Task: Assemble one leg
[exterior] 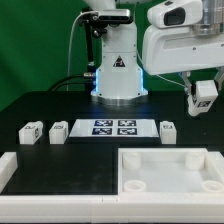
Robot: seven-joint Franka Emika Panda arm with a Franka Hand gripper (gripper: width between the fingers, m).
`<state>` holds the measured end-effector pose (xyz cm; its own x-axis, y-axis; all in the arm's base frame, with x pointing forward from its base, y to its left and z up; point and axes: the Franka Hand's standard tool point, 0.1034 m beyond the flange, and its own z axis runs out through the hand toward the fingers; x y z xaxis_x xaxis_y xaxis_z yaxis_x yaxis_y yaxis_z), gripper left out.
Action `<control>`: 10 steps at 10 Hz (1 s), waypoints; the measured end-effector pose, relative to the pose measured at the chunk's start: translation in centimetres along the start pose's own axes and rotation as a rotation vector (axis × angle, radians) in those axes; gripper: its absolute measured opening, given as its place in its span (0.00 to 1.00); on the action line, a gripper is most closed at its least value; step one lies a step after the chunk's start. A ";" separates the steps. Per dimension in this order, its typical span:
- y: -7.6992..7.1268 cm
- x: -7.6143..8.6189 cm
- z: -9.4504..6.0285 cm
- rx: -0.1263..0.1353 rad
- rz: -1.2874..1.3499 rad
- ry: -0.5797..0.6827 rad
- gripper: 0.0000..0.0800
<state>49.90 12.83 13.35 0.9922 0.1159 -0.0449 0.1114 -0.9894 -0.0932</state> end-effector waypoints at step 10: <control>2.2 7.4 -5.2 -0.038 -0.102 0.692 0.36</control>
Offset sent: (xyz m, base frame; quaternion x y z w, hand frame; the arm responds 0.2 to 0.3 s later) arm 0.0790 -0.0266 0.0718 -0.0324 0.1659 -0.0571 0.9840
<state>57.78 11.07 18.02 0.7827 0.1383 0.6069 0.1947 -0.9805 -0.0277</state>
